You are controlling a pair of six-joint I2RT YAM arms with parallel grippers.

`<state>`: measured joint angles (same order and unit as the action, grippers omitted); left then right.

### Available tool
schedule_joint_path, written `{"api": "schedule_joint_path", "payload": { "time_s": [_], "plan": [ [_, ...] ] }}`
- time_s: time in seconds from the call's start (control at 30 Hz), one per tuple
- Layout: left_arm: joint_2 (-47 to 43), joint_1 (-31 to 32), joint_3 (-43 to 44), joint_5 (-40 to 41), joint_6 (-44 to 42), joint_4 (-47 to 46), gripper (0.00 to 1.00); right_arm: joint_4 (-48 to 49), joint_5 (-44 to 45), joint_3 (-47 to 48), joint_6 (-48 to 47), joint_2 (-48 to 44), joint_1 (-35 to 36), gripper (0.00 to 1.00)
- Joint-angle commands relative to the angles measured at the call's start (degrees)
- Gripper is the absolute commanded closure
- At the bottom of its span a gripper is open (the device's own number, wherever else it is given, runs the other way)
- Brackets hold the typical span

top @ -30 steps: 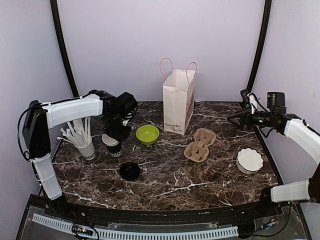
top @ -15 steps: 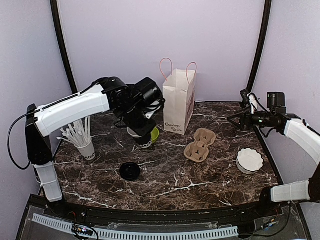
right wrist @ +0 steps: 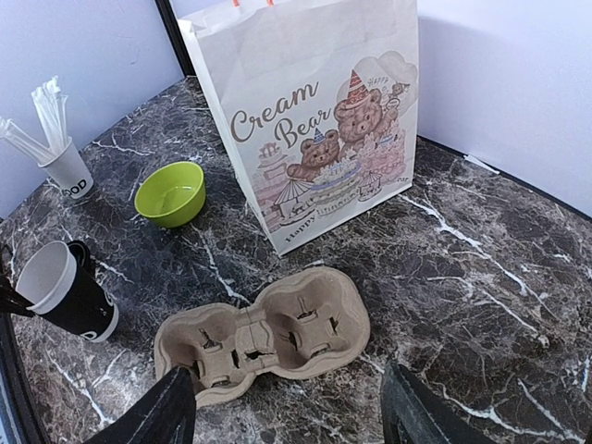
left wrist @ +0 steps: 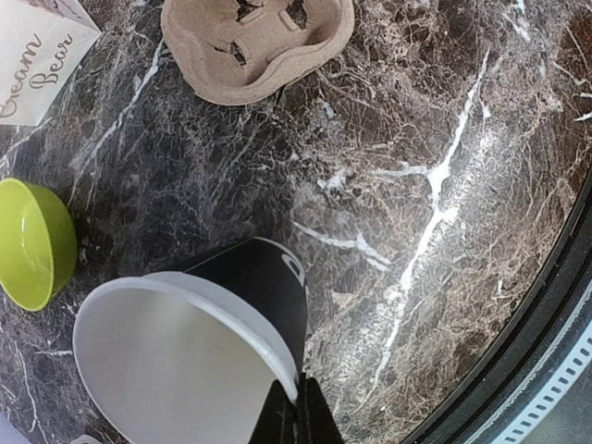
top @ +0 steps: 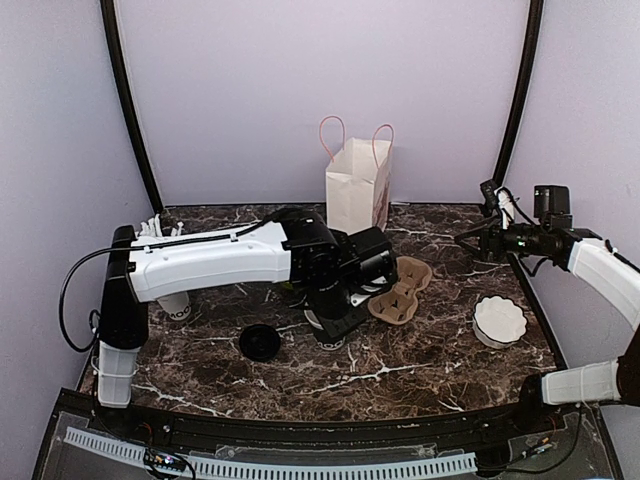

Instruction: Pack the takeout coffee

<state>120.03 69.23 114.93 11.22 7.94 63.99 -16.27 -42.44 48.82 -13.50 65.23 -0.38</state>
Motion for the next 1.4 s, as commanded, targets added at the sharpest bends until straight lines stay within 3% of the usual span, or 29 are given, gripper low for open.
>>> {"api": "schedule_joint_path", "payload": {
  "time_s": [0.0,0.17,0.4,0.53,0.6,0.8,0.93,1.07,1.23,1.37],
  "plan": [
    [-0.6,0.6,1.0,-1.0,-0.7,0.3,1.0,1.6,-0.7,-0.4,-0.9,-0.4,0.0,0.31],
    [0.8,0.9,0.3,-2.2,-1.1,0.0,0.94,1.6,-0.8,-0.6,-1.3,-0.1,0.0,0.31],
    [1.4,1.7,3.3,-2.3,-1.5,2.4,0.63,1.3,-0.4,-0.6,-2.0,0.1,0.0,0.31],
    [-0.7,2.4,8.4,1.2,0.0,7.1,0.57,0.4,-0.2,0.0,-2.5,1.2,0.0,0.31],
    [-5.5,2.4,6.9,5.0,2.1,6.4,0.51,0.3,-0.7,-0.1,-2.6,1.5,0.0,0.31],
    [-15.1,-1.8,-10.3,10.3,10.3,5.9,0.3,-0.3,-0.7,0.4,-3.1,2.2,0.0,0.28],
    [-20.9,-5.4,-21.6,9.6,13.5,2.8,0.31,-0.4,-1.2,0.4,-3.3,2.2,0.0,0.28],
    [-25.3,-6.9,-31.8,6.1,12.3,-4.5,0.42,-0.5,-0.9,0.4,-3.2,2.4,0.0,0.28],
    [-25.7,-7.1,-41.1,-1.4,7.6,-14.4,0.47,-0.3,-0.2,0.7,-2.8,2.7,0.1,0.31],
    [-22.5,-7.0,-43.1,0.7,6.7,-16.3,0.49,-1.5,0.3,1.6,-4.3,3.1,0.0,0.38]
  ]
}}
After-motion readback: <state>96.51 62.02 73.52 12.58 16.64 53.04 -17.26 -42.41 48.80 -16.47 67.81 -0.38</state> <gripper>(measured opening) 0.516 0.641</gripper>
